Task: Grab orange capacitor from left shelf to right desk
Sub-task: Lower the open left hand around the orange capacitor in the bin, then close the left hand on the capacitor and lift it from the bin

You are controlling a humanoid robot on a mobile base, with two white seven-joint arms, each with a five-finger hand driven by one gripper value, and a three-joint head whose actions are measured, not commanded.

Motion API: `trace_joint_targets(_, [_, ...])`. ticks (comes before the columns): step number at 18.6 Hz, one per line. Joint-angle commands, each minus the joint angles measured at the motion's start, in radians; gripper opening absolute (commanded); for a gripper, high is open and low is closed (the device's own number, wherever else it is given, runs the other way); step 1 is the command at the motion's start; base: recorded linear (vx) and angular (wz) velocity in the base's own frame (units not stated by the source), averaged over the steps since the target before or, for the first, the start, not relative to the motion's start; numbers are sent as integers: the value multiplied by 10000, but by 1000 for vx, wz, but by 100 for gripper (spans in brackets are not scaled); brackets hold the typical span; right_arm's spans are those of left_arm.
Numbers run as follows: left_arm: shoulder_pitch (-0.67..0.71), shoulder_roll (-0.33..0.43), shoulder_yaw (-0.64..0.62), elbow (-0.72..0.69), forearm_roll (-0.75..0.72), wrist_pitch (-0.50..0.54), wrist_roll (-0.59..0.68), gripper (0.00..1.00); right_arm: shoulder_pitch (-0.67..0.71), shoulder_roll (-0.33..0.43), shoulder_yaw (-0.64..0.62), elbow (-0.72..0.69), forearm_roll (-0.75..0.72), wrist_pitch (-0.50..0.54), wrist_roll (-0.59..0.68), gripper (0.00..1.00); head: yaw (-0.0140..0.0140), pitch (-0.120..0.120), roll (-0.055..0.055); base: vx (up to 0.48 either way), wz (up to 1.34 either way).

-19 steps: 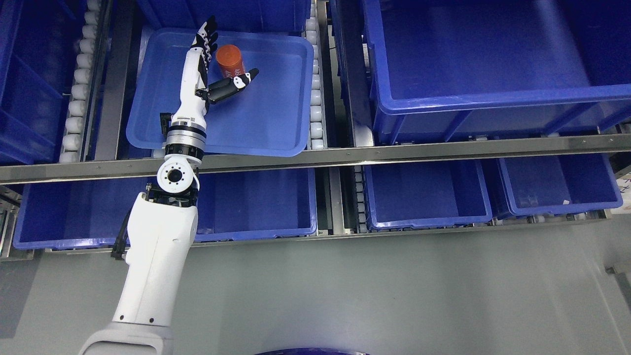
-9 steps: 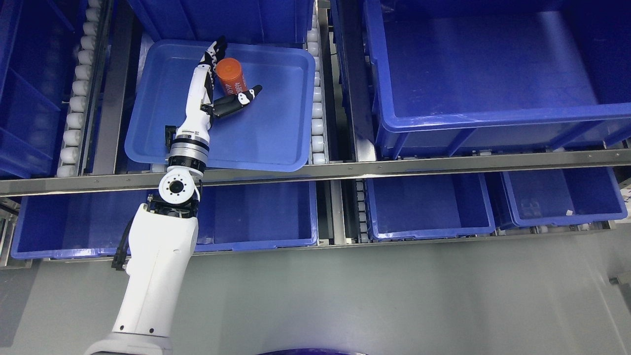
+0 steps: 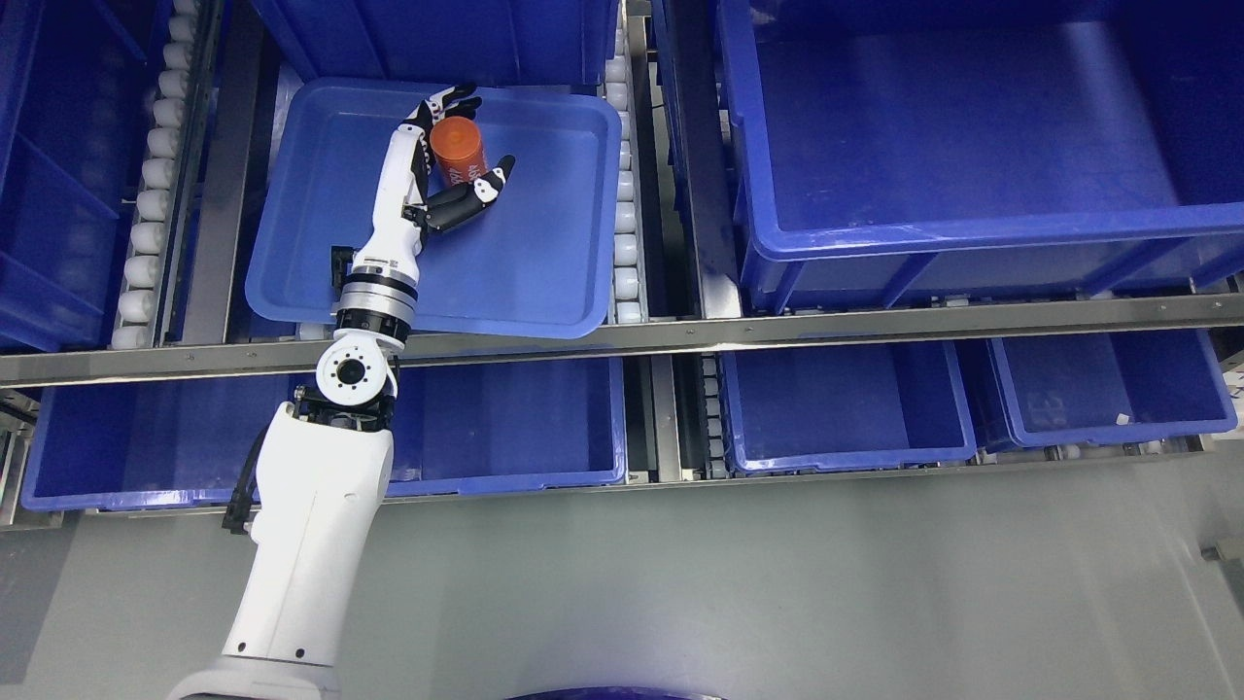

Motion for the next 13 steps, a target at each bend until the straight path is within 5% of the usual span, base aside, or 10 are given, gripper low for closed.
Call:
trace_joint_targets(1, [2,174,32,274,-8,-2,-6,59,336,-175,-107,-230,0,-3,0,100,0,0,0,0,0])
trace_joint_targets(7, [2,174,-45,382,-8,-18,-21,56,336,-175,-107,-230,0,-3,0,100,0,0,0,0,0])
trace_joint_targets(13, [32,174,78,719,68,-1059,-21,17,336,-175,-107,-230,0,-3,0,100,0,0,0,0,0])
